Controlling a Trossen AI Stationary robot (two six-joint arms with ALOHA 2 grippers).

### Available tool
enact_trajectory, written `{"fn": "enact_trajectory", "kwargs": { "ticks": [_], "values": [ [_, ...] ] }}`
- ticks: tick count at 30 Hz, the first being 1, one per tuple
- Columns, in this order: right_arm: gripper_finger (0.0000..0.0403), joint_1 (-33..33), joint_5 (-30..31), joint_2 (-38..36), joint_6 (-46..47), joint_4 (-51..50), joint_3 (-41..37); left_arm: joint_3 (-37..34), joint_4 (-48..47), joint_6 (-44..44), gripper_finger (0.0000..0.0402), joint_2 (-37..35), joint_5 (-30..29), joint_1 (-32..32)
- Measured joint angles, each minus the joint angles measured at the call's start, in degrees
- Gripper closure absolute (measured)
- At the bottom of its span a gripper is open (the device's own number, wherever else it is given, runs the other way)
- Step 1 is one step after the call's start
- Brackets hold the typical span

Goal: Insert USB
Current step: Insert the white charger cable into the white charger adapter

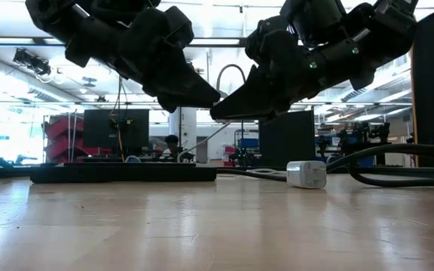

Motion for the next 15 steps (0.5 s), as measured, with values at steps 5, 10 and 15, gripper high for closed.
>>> {"fn": "enact_trajectory", "kwargs": {
  "ticks": [5, 10, 15],
  "values": [
    [0.0403, 0.0, -1.5, 0.1, 0.2, -0.6, 0.0, 0.0, 1.6, 0.1, 0.0306, 2.1, -0.1, 0.0],
    [0.0403, 0.0, -1.7, 0.2, 0.8, -1.8, -0.2, 0.0, 4.5, 0.0, 0.0341, 4.8, 0.1, 0.0],
    [0.0403, 0.0, -1.9, 0.2, 1.4, -2.6, -0.2, 0.0, 5.5, 1.2, 0.0383, 5.4, 0.0, 0.0]
  ]
}}
